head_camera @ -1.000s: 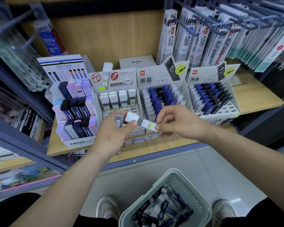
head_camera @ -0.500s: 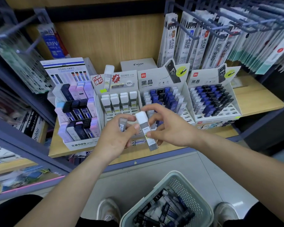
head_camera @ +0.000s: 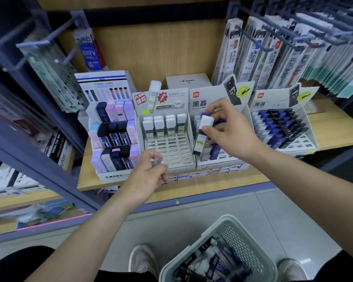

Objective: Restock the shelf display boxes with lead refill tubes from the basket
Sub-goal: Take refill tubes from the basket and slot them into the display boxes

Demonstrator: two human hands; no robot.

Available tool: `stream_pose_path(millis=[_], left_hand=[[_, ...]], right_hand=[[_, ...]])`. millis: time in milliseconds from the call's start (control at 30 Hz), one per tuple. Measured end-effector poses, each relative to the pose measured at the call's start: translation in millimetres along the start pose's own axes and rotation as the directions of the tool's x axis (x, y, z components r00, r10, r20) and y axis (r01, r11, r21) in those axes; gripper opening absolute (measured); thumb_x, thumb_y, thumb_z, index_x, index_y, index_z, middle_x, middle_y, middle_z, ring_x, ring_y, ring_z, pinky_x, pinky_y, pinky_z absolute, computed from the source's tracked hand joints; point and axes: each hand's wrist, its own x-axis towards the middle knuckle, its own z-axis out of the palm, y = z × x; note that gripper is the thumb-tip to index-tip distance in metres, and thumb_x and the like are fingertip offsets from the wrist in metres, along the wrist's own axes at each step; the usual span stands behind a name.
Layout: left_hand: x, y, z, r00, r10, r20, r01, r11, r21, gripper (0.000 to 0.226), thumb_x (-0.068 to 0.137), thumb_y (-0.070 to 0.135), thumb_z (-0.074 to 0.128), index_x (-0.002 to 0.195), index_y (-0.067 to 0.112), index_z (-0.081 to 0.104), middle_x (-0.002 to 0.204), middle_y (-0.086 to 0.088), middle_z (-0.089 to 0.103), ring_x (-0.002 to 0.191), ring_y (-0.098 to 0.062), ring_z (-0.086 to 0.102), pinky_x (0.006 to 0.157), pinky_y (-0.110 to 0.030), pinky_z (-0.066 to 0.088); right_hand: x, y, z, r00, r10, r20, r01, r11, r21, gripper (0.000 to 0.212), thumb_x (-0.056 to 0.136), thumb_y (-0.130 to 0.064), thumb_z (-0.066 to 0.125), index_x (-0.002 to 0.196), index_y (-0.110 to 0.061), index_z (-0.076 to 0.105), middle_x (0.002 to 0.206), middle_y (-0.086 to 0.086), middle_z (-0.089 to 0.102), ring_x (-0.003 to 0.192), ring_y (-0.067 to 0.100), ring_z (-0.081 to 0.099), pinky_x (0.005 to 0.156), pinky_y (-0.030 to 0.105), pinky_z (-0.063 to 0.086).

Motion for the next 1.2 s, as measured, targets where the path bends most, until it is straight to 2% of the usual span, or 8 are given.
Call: stream_pose_path(millis=[167,333,533,700,833,933,1067,1200], left_hand=[[-2,-8,-11,1.0,0.017,0.005,-0.018,0.998,0.055,0.021,0.101,0.009,0.045,0.1,0.029,0.041,0.079,0.003,0.063,0.059,-0.014,0.043,0.059,-0.029,0.038],[-4,-12,-21,0.995,0.081,-0.049,-0.079,0.996,0.035,0.015,0.096,0.012,0.063,0.101,0.026,0.059,0.104,-0.003,0.063,0.057,-0.011,0.054,0.063,-0.028,0.048],[-9,-5,-28,0.99,0.111,-0.084,-0.113,0.993,-0.021,0.016,0.093,0.011,0.068,0.1,0.025,0.068,0.102,-0.004,0.067,0.063,-0.019,0.066,0.059,-0.019,0.049],[-12,0,-28,0.988,0.107,-0.108,-0.114,0.992,-0.053,0.017,0.091,0.012,0.072,0.1,0.026,0.072,0.096,0.002,0.073,0.063,-0.021,0.068,0.061,-0.021,0.052],[-14,5,-25,0.99,0.099,-0.101,-0.106,0.992,-0.067,0.017,0.091,0.013,0.071,0.102,0.026,0.069,0.098,-0.002,0.074,0.064,-0.018,0.067,0.061,-0.025,0.053],[-13,6,-24,0.991,0.083,-0.109,-0.091,0.993,-0.074,0.019,0.092,0.01,0.069,0.103,0.024,0.067,0.1,-0.003,0.073,0.065,-0.015,0.066,0.065,-0.026,0.055],[-11,2,-26,0.99,0.086,-0.112,-0.093,0.994,-0.06,0.04,0.089,-0.006,0.059,0.1,0.032,0.067,0.096,0.003,0.074,0.079,-0.016,0.067,0.069,-0.029,0.055],[-10,2,-26,0.985,0.122,-0.122,-0.125,0.992,-0.018,0.047,0.088,-0.001,0.064,0.099,0.045,0.069,0.105,0.003,0.069,0.091,-0.026,0.069,0.085,-0.043,0.059]], right_hand=[[34,-2,15,0.997,-0.06,-0.057,0.05,0.987,-0.155,0.019,0.086,-0.016,0.073,0.093,-0.024,0.058,0.086,-0.004,0.068,0.074,0.013,0.064,0.071,0.03,0.053],[59,9,33,0.998,-0.048,-0.048,0.033,0.962,-0.27,0.021,0.083,-0.019,0.073,0.081,-0.028,0.054,0.074,-0.006,0.067,0.07,0.012,0.063,0.061,0.016,0.044],[64,17,37,0.997,-0.054,0.047,0.068,0.925,-0.374,0.018,0.085,-0.024,0.075,0.085,-0.029,0.058,0.083,-0.007,0.067,0.079,0.015,0.064,0.077,0.039,0.056],[65,19,35,0.989,-0.092,0.113,0.135,0.871,-0.473,0.014,0.087,-0.027,0.073,0.089,-0.03,0.06,0.085,-0.008,0.068,0.085,0.017,0.063,0.079,0.041,0.055],[66,19,41,0.987,-0.144,0.068,0.158,0.841,-0.517,0.015,0.088,-0.024,0.07,0.099,-0.027,0.061,0.088,-0.007,0.067,0.085,0.021,0.062,0.076,0.04,0.055],[65,21,47,0.966,-0.253,0.049,0.238,0.801,-0.549,0.012,0.086,-0.018,0.071,0.094,-0.023,0.064,0.09,-0.008,0.061,0.083,0.021,0.06,0.071,0.043,0.054],[64,25,50,0.949,-0.311,0.049,0.278,0.753,-0.596,0.013,0.091,-0.017,0.066,0.103,-0.016,0.073,0.099,0.001,0.065,0.089,0.027,0.062,0.068,0.038,0.052],[62,22,52,0.941,-0.332,0.061,0.293,0.716,-0.634,0.018,0.094,-0.016,0.064,0.108,-0.016,0.075,0.104,0.003,0.071,0.097,0.028,0.064,0.07,0.035,0.051]])
